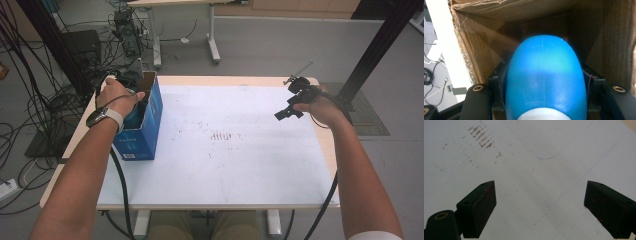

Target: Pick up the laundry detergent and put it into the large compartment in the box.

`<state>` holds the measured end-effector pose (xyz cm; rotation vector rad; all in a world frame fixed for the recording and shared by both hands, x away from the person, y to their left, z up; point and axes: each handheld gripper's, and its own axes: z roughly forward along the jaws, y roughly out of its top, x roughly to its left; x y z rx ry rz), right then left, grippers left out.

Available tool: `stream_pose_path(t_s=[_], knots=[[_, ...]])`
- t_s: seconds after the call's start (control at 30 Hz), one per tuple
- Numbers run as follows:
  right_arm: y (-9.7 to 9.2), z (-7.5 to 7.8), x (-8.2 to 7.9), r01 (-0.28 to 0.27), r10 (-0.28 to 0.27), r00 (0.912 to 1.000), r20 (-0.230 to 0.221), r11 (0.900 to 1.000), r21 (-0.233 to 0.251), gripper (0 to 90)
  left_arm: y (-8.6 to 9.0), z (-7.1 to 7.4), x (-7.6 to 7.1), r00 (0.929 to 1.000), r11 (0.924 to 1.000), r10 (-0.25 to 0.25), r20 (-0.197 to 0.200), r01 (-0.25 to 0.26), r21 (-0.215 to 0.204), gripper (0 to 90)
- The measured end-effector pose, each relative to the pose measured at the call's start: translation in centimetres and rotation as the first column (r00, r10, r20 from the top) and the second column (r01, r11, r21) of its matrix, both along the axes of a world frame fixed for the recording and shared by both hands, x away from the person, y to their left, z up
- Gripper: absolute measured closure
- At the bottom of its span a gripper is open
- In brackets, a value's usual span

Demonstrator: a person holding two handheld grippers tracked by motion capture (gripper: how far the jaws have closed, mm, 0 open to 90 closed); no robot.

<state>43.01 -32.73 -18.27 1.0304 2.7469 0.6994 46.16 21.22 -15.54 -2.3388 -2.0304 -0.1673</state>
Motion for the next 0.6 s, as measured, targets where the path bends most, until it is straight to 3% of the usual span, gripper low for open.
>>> stream_pose_path(t_s=[0.6], knots=[[-0.15,0.11,-0.16,0.003,-0.003,1.0,0.002,1.0,0.0,10.8,0.15,0.04,-0.04,1.0,1.0,0.001,-0.003,-0.001,-0.003,37.4]])
